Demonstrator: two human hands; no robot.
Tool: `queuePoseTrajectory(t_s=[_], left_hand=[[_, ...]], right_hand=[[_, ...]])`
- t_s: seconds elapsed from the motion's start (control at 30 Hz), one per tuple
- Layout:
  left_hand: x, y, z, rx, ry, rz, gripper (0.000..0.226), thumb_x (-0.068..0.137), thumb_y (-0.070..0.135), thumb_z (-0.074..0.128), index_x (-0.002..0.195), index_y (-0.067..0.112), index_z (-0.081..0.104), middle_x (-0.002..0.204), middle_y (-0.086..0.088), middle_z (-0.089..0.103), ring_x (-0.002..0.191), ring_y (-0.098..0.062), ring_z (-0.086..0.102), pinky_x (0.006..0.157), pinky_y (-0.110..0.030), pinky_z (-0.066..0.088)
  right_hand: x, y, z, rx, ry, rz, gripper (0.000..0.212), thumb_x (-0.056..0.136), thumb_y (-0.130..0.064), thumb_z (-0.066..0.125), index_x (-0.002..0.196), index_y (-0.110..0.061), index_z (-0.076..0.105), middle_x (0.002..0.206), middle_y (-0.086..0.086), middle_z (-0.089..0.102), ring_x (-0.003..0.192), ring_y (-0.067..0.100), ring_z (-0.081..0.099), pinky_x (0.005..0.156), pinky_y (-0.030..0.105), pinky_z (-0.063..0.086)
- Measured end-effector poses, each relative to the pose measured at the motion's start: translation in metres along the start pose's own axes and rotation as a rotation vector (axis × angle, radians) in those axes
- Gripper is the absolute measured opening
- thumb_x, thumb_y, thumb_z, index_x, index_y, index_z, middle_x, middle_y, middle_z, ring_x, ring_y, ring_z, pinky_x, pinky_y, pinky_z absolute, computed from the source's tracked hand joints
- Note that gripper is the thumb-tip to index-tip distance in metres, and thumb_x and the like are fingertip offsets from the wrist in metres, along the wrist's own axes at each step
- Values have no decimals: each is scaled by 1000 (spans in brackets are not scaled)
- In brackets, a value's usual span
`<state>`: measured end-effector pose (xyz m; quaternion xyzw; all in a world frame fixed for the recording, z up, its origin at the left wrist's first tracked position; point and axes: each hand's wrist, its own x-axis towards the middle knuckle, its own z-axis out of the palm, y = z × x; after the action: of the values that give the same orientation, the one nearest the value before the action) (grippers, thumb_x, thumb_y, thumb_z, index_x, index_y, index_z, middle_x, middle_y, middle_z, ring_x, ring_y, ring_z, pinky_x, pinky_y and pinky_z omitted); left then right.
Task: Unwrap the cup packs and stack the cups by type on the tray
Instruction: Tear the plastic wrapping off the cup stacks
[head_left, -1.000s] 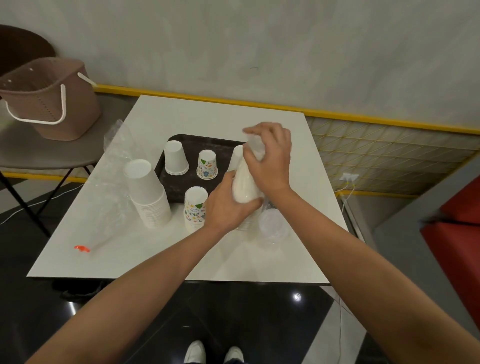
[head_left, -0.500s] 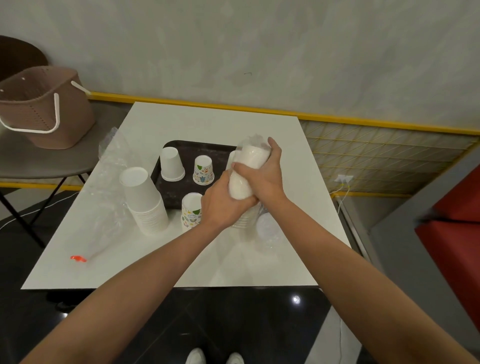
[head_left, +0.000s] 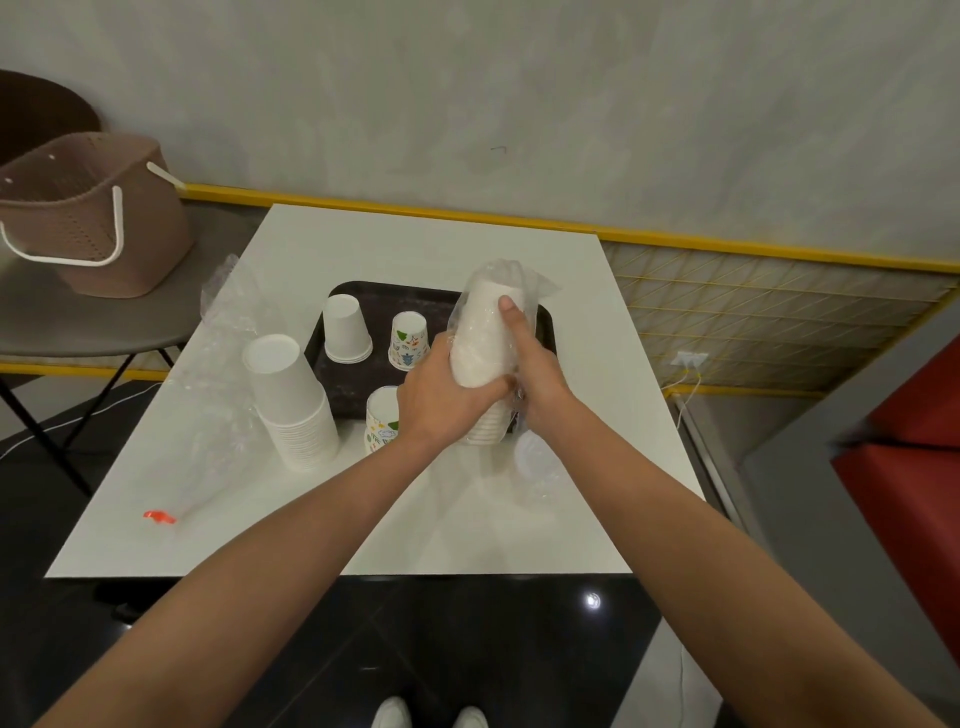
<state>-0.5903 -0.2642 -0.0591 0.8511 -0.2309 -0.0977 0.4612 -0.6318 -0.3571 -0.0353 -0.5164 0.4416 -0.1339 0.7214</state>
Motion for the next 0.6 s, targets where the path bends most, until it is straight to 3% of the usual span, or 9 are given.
queuePoseTrajectory(t_s=[0.07,0.27,0.33,0.47,0.6], left_hand=[[0,2,0,-2,-13,0,68,62,51,77,117,24,49,102,9,63,99,-18,60,78,-31,43],[1,1,-2,46,-45,22,67,63,52,75,120,27,49,104,10,64,99,-17,59,77,-30,41],[1,2,-2,46,-58,26,69,63,52,74,122,30,49,104,12,64,99,-15,59,78,-30,41],[1,5,0,59,-53,38,68,62,52,75,121,29,49,101,13,62,99,-15,60,76,-29,39],[2,7,-2,115,-36,63,57,65,48,74,110,22,50,95,12,57,97,-18,59,73,-28,33]], right_hand=[[-2,-2,2,-42,-67,-13,67,67,-61,70,115,-17,55,109,4,65,97,20,63,93,40,51],[3,-22,1,-17,-8,-340,60,71,-28,80,122,-27,49,108,-6,59,96,15,62,80,33,56],[3,-23,1,-76,-2,-401,70,71,-20,81,129,-26,44,109,-8,55,96,13,59,77,29,54],[4,-9,4,-235,49,-405,105,64,-21,84,144,-26,16,137,2,43,118,23,50,96,41,48],[1,0,3,-240,70,-347,114,65,-24,85,145,-26,3,140,3,37,117,23,48,86,36,47]])
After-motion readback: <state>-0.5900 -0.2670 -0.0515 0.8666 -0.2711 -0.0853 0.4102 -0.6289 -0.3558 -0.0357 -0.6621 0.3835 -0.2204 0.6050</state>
